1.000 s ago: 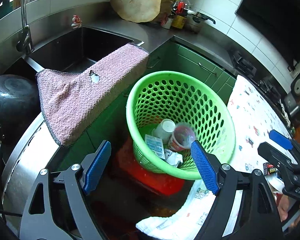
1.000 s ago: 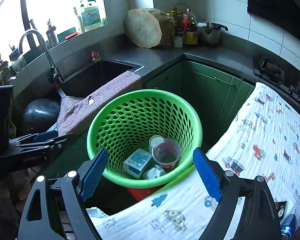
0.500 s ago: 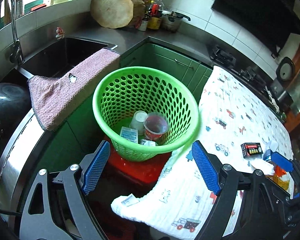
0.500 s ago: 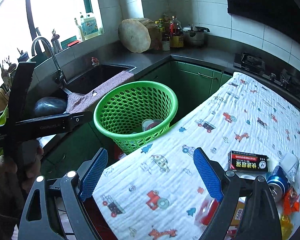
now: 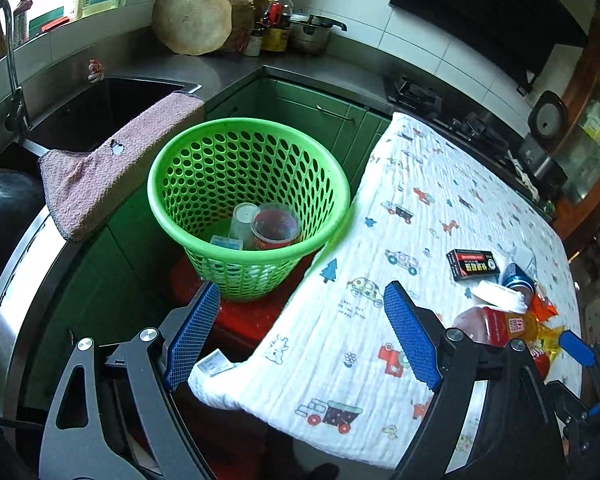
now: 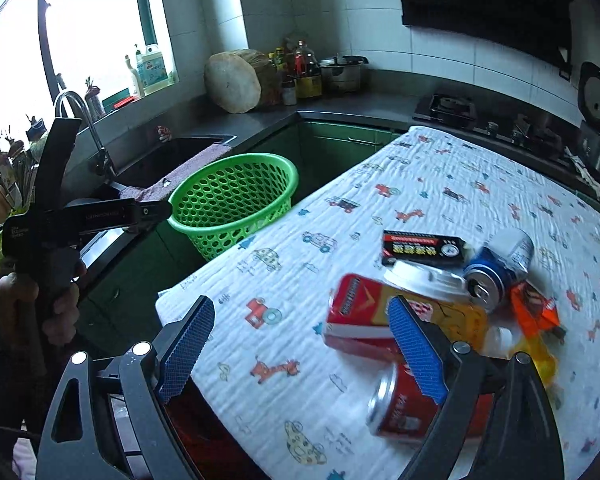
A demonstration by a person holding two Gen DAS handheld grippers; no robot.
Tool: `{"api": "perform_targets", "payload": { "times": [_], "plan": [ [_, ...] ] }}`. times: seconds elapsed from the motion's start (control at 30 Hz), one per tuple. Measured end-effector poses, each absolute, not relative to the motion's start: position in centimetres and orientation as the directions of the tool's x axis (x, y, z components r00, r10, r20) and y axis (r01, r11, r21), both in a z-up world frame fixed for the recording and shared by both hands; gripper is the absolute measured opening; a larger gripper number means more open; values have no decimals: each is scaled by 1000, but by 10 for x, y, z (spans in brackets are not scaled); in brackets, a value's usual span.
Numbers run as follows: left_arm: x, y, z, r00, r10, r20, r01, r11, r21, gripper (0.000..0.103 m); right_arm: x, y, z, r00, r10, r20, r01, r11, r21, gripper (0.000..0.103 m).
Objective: Collect trash
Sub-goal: 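Move both tools back over the remaining trash on the table, then grasp the yellow plastic bag with the right tool while the left tool reaches the white lid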
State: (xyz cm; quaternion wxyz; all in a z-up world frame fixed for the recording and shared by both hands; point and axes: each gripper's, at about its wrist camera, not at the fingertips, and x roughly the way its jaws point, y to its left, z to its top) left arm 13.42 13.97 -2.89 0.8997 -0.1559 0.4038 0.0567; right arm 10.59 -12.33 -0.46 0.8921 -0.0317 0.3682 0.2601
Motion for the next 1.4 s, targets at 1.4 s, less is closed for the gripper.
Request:
{"api": "perform_targets", "payload": {
  "times": [1.4],
  "plan": [
    [172, -29, -33, 555, -287, -781, 259, 951, -166, 83, 129, -312, -56, 629, 274, -728, -73, 952, 296, 82]
  ]
}}
